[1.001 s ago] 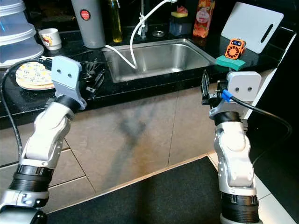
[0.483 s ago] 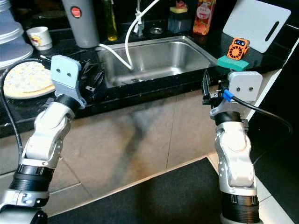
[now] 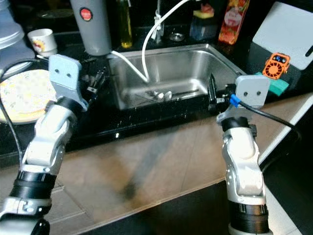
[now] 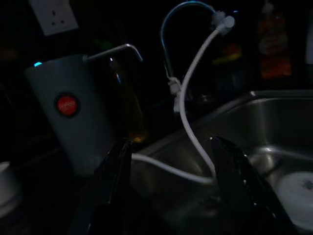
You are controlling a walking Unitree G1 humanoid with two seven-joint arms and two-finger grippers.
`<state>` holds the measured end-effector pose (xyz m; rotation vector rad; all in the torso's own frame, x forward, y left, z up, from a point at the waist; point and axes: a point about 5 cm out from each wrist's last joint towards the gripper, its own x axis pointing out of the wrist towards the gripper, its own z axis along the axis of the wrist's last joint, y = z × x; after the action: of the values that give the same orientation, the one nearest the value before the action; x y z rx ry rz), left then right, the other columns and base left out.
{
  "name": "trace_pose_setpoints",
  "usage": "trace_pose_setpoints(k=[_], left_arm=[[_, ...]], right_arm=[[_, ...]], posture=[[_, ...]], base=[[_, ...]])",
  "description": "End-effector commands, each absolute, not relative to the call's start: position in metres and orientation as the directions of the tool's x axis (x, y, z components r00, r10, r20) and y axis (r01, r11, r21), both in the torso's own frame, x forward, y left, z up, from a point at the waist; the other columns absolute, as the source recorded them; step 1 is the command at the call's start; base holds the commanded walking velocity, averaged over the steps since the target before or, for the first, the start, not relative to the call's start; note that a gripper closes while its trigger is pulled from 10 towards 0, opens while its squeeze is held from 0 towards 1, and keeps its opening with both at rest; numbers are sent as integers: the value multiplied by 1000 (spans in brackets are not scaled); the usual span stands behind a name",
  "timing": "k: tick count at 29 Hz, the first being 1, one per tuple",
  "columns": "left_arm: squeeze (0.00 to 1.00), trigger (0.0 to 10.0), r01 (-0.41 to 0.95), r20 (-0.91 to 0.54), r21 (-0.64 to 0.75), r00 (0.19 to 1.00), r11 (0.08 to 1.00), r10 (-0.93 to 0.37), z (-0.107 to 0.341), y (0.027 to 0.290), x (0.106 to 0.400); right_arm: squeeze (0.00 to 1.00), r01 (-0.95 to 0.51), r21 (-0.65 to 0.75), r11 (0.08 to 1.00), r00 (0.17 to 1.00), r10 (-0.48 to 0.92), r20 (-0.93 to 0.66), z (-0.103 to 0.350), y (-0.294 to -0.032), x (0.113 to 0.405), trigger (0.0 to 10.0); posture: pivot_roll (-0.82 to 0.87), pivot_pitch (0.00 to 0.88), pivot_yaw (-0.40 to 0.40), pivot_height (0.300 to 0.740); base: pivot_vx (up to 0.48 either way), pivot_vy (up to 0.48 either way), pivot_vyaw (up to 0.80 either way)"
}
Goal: Kitchen organization
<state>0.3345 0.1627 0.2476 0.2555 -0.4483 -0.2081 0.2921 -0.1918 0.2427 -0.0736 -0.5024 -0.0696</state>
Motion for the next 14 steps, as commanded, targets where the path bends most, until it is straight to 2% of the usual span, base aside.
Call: trace_pose_setpoints(k=[1, 6, 8, 11, 14], left_arm=[[0, 10000, 140, 398, 300, 881, 943, -258, 247, 162, 334], [0, 10000, 141, 395, 300, 882, 943, -257, 247, 162, 334], [0, 10000, 143, 393, 300, 882, 943, -259, 247, 162, 335], [0, 10000, 160, 381, 304, 883, 939, -274, 247, 161, 334], [0, 10000, 233, 353, 329, 868, 915, -348, 248, 155, 329]], right_arm=[[0, 94, -50, 994, 868, -57, 493, 245, -194, 292, 10000], [0, 93, -51, 994, 870, -56, 491, 246, -194, 293, 10000], [0, 92, -52, 994, 870, -55, 489, 246, -194, 294, 10000], [0, 92, -53, 994, 871, -55, 488, 245, -194, 294, 10000], [0, 93, -53, 994, 872, -55, 487, 245, -194, 294, 10000]], posture=[[10, 0, 6, 740], [9, 0, 4, 740], [9, 0, 4, 740], [10, 0, 4, 740], [12, 0, 5, 740]], base=[[480, 0, 0], [480, 0, 0], [289, 0, 0], [0, 0, 0], [0, 0, 0]])
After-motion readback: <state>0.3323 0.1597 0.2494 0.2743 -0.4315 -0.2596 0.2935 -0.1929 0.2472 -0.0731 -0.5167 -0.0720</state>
